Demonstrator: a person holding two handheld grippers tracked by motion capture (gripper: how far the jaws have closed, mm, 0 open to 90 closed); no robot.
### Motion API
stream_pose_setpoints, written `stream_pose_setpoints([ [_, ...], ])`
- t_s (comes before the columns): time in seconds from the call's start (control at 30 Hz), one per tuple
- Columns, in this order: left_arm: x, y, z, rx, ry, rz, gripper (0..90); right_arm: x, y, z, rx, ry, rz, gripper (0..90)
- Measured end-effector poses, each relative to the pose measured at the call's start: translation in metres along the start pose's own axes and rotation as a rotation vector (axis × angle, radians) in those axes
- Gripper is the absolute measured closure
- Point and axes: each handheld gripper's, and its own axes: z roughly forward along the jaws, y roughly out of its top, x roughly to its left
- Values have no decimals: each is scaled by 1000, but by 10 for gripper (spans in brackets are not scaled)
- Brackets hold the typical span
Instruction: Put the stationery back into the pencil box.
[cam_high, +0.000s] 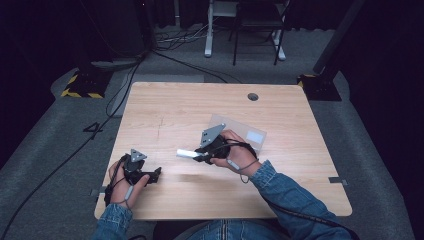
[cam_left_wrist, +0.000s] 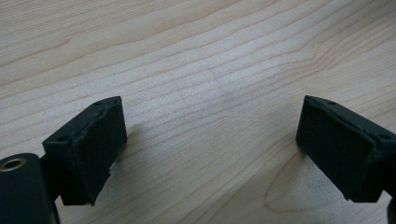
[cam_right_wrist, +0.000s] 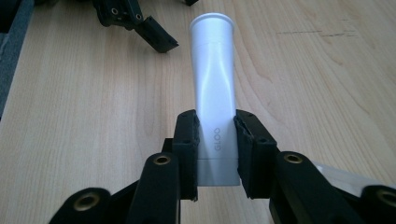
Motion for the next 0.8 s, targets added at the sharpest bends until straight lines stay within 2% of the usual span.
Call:
stream_pose_setpoints([
  [0.37,0,0,0,-1,0,-3,89,-15,-23,-31,-27,-41,39,720],
  [0.63,0,1,1,-2,4,-12,88,-25,-39,-44,-31,-56,44,720],
  [0.8,0,1,1,-2,5,-12,88,-34,-48,-50,-12,-68,42,720],
])
